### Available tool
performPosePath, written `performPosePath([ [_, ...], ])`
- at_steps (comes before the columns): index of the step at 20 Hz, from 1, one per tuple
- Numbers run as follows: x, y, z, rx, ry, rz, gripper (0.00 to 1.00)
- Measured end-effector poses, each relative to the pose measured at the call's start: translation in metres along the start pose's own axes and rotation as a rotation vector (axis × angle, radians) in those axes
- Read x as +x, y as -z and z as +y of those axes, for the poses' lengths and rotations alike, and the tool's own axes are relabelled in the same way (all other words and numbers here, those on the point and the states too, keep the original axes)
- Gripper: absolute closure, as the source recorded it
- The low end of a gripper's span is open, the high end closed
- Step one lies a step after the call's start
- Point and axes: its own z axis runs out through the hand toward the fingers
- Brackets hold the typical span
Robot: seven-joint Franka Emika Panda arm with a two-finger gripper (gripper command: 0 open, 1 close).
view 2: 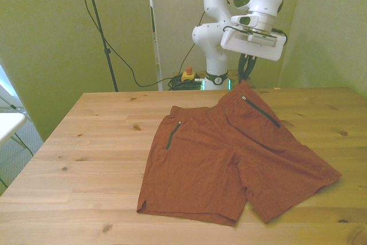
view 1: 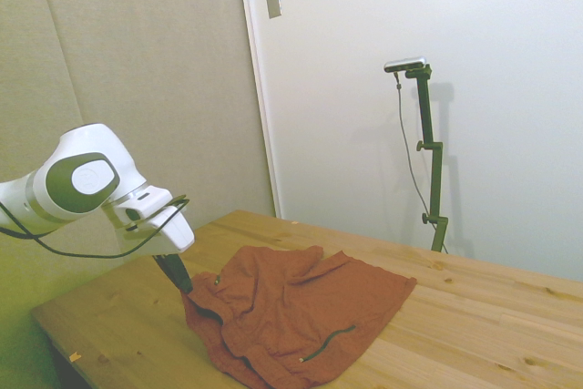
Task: Fold the shorts
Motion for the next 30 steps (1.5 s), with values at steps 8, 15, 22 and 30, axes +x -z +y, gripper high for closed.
performPosePath([
  [8,0.09,-0.02,0.09,0.06,-0.167,-0.119,1.0],
  [15,0.146,-0.086,0.167,0.021,-0.298,-0.19,1.0],
  [22,0.167,-0.122,0.183,-0.004,-0.344,-0.245,0.0],
  [30,0.183,-0.168,0.189,-0.009,-0.354,-0.314,0.0],
])
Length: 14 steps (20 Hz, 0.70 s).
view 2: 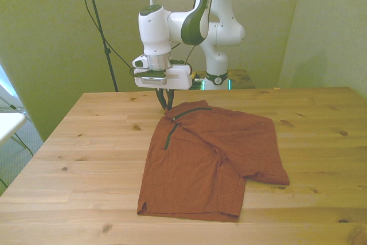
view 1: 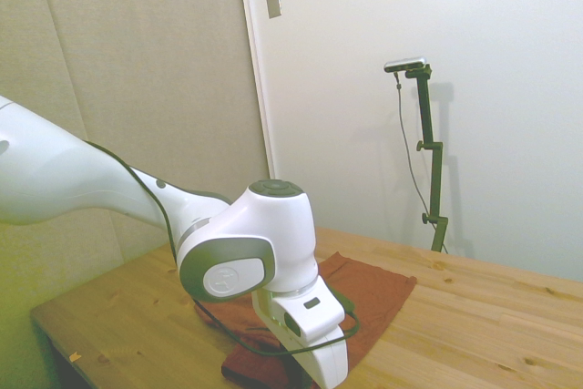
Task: Fold the shorts
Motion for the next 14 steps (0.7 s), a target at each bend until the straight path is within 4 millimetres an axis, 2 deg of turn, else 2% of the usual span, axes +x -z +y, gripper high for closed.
performPosePath([
  [6,0.003,0.003,-0.001,0.003,0.004,0.007,0.0],
  [9,-0.003,0.02,-0.003,0.01,0.035,0.04,0.0],
  [11,-0.016,0.039,-0.007,0.004,0.094,0.087,0.0],
  [14,-0.055,0.064,-0.021,-0.021,0.221,0.177,0.0],
])
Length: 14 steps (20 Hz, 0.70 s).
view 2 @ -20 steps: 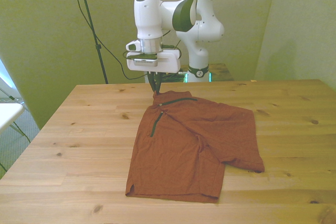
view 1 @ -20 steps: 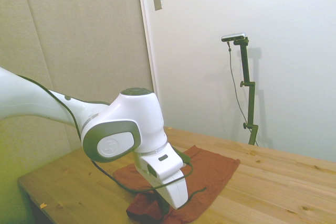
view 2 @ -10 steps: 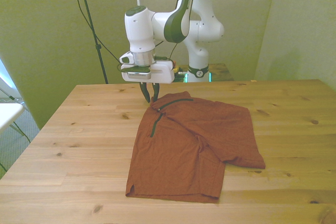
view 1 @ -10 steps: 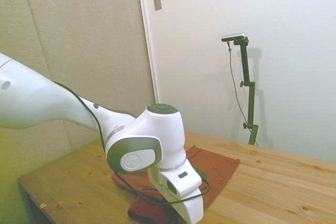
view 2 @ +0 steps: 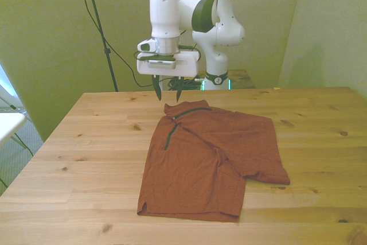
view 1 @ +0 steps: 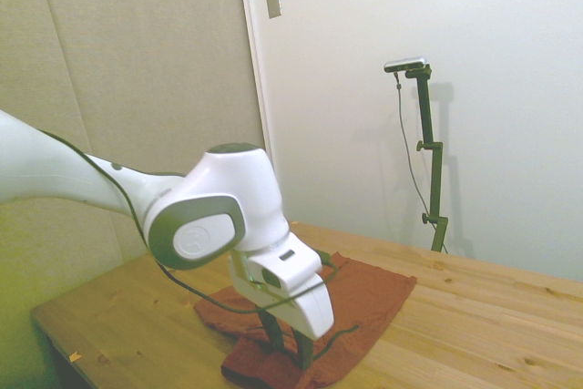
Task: Fold the shorts
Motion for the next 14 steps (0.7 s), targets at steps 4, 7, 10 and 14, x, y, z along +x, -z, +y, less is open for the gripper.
performPosePath([
  [4,-0.069,0.002,-0.049,-0.054,0.207,0.114,0.0],
  [7,-0.135,-0.009,-0.091,-0.077,0.353,0.201,0.0],
  [10,-0.193,-0.01,-0.131,-0.083,0.477,0.322,0.0],
  [14,-0.243,-0.017,-0.161,-0.052,0.613,0.522,0.0],
])
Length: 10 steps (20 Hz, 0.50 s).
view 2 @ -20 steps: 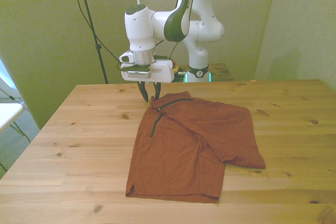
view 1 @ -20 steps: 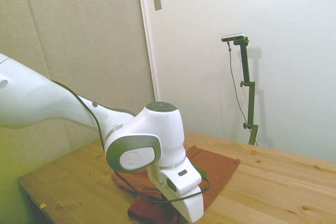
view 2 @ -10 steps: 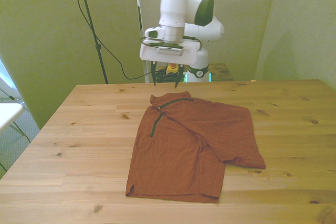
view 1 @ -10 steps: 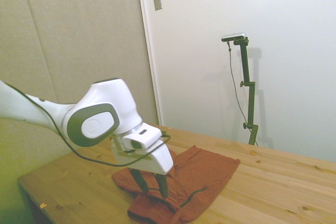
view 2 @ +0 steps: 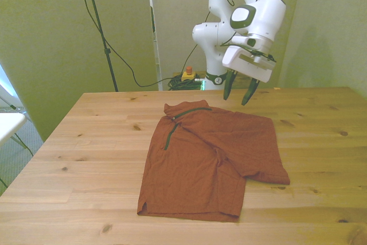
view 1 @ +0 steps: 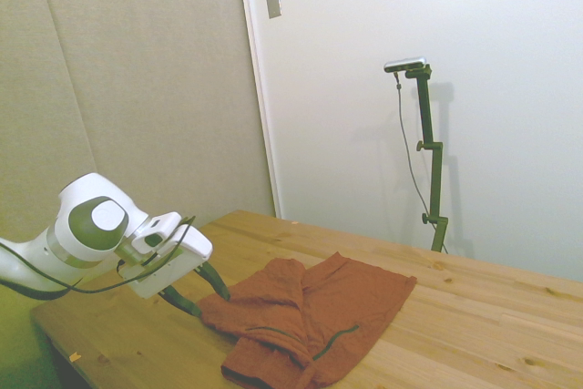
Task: Fold the shorts
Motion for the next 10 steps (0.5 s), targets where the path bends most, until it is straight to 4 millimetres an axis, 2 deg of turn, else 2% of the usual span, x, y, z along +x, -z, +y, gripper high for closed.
performPosePath([
  [2,-0.009,-0.001,-0.012,0.014,0.019,0.076,0.0],
  [6,-0.026,-0.01,-0.03,0.022,0.038,0.096,0.0],
  [10,-0.029,-0.013,-0.043,0.031,0.059,0.093,0.0],
])
